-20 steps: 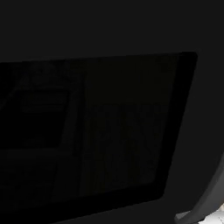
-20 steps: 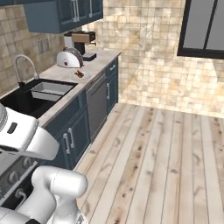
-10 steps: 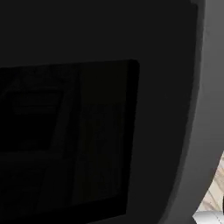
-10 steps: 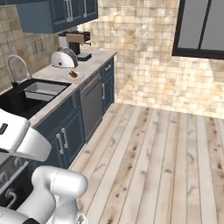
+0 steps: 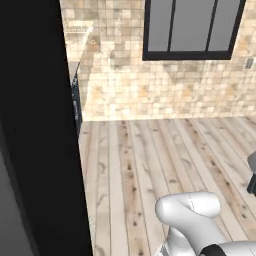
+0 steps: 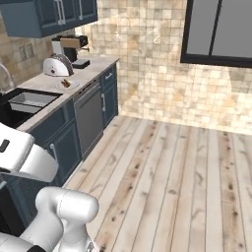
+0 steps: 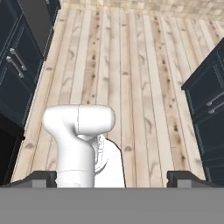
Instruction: Pick the hotdog bun from the counter and place it in the microwave. Then turn on the microwave.
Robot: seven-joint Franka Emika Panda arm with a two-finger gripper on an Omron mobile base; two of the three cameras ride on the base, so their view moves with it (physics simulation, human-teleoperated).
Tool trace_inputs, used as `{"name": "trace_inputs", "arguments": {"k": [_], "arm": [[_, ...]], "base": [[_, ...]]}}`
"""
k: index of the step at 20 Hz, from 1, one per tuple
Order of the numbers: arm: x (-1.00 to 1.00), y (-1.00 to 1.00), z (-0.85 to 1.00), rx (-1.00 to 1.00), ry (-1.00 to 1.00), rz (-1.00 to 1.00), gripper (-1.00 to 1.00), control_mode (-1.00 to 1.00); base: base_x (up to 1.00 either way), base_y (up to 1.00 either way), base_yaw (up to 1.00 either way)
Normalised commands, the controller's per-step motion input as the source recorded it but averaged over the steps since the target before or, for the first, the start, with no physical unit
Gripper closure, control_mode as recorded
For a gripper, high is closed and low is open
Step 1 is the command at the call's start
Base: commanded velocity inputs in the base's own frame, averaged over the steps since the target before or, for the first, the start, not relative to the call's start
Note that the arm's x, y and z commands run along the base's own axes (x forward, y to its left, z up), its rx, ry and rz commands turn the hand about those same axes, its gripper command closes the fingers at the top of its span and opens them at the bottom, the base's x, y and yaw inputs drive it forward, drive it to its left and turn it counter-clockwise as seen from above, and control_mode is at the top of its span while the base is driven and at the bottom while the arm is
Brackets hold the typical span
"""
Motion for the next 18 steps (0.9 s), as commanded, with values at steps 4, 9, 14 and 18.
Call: {"name": "trace_inputs", "arguments": {"k": [4, 9, 14, 18], "arm": [[0.0, 0.0, 0.0, 0.0, 0.0, 0.0, -1.0, 1.0], [0.0, 0.0, 0.0, 0.0, 0.0, 0.0, -1.0, 1.0], [0.0, 0.0, 0.0, 0.0, 0.0, 0.0, -1.0, 1.0], [0.0, 0.0, 0.0, 0.0, 0.0, 0.0, -1.0, 1.0]], "base": [[0.56, -0.48, 0.0], [0.74, -0.38, 0.0], [0.97, -0.11, 0.0], [1.0, 0.0, 0.02]]}}
